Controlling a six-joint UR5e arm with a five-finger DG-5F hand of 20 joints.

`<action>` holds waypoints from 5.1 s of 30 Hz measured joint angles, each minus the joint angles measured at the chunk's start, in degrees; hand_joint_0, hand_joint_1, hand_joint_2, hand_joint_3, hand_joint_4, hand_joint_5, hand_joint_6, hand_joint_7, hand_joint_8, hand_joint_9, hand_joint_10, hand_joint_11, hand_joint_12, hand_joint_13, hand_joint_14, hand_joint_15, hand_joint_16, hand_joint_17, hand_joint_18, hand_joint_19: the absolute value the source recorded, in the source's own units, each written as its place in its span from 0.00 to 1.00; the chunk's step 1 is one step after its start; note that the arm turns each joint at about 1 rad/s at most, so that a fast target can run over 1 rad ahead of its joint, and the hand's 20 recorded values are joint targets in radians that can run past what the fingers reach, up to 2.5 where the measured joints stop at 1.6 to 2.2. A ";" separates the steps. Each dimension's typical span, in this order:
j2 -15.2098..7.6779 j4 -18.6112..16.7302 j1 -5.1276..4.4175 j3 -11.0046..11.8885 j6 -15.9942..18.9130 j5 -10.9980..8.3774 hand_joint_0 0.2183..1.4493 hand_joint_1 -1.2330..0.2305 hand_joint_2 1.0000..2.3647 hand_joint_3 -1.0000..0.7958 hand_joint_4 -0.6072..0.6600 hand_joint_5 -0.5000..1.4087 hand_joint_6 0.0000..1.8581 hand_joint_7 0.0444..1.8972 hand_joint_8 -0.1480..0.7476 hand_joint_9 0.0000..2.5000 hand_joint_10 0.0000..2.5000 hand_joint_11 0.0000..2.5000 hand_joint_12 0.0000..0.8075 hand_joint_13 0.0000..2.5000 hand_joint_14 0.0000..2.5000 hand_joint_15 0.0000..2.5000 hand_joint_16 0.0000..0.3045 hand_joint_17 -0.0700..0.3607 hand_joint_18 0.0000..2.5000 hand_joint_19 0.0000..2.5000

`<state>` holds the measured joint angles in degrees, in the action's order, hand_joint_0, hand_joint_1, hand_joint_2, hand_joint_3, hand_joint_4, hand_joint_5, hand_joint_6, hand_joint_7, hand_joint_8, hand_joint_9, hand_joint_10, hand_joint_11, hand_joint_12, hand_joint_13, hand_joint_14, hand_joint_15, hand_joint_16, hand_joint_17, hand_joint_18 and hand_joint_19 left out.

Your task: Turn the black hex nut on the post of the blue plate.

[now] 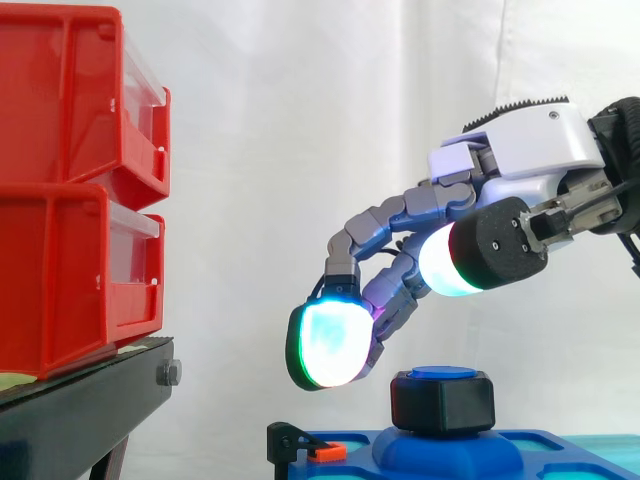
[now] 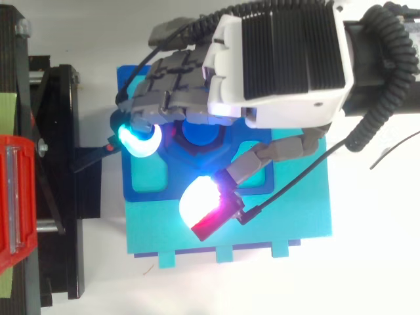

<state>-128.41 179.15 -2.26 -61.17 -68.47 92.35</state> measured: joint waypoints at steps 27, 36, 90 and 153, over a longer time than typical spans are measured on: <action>0.00 1.34 -0.21 -1.39 0.27 -0.15 0.23 0.61 0.00 0.28 0.71 0.19 0.27 0.51 0.46 0.23 0.00 0.04 0.45 0.20 0.00 0.08 0.17 0.43 0.15 0.14; 0.00 1.82 0.19 -1.40 0.27 0.16 0.23 0.61 0.00 0.28 0.71 0.19 0.27 0.51 0.46 0.23 0.00 0.04 0.45 0.20 0.00 0.08 0.17 0.43 0.15 0.14; 0.00 1.92 6.25 2.27 -0.79 8.92 0.23 0.61 0.00 0.28 0.70 0.19 0.27 0.48 0.46 0.23 0.00 0.04 0.45 0.20 0.00 0.08 0.17 0.43 0.15 0.14; 0.00 3.88 3.99 -0.19 -4.03 3.53 0.23 0.61 0.00 0.28 0.71 0.19 0.27 0.50 0.46 0.23 0.00 0.04 0.45 0.21 0.00 0.08 0.17 0.43 0.16 0.14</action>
<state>-128.41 183.03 1.73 -61.36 -72.50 95.88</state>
